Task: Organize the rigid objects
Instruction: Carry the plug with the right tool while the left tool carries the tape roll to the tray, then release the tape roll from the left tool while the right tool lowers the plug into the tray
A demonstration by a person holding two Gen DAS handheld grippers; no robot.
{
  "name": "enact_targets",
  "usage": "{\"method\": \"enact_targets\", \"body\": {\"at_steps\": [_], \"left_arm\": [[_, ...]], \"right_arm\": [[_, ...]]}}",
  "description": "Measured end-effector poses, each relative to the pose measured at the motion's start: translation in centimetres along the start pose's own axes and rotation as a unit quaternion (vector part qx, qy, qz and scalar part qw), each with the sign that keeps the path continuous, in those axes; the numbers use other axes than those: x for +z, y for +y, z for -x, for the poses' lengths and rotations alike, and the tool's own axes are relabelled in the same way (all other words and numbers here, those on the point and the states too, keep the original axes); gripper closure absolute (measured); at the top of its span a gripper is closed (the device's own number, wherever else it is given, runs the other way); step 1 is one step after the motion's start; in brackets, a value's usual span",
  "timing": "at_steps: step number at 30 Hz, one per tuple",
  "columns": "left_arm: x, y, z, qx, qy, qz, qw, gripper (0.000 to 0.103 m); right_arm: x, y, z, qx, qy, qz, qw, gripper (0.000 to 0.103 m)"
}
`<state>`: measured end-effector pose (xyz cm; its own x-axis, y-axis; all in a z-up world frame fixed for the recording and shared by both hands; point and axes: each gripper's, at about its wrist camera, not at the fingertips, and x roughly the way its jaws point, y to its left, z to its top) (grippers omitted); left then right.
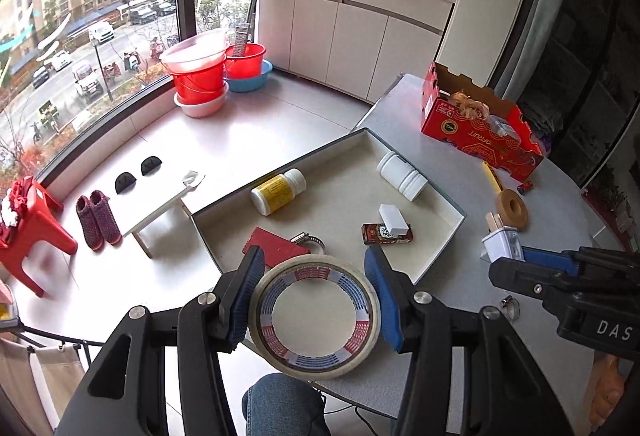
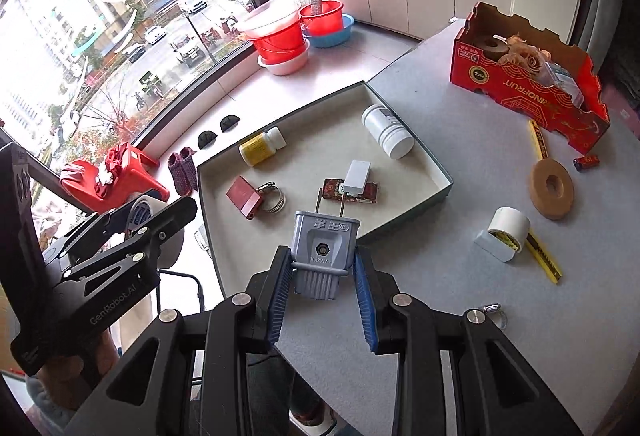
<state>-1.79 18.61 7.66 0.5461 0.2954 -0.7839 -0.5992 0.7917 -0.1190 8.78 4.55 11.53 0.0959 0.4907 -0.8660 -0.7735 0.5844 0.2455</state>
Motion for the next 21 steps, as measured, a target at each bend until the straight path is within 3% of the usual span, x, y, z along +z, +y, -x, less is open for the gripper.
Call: {"method": "enact_targets", "body": {"at_steps": [13,21], "left_arm": [[0.5,-0.3,-6.2,0.033,0.026,-0.008,0.9991,0.047],[1.6,-1.4,-8.6,0.037,0.037,-0.019,0.9984,0.047]], "right_arm": [[3.1,-0.8,-7.3,0.01,0.047,-0.01,0.999,0.07],[3.9,-2.6,-9.2,0.01,0.06,-0.027,0.998,0.07]]}}
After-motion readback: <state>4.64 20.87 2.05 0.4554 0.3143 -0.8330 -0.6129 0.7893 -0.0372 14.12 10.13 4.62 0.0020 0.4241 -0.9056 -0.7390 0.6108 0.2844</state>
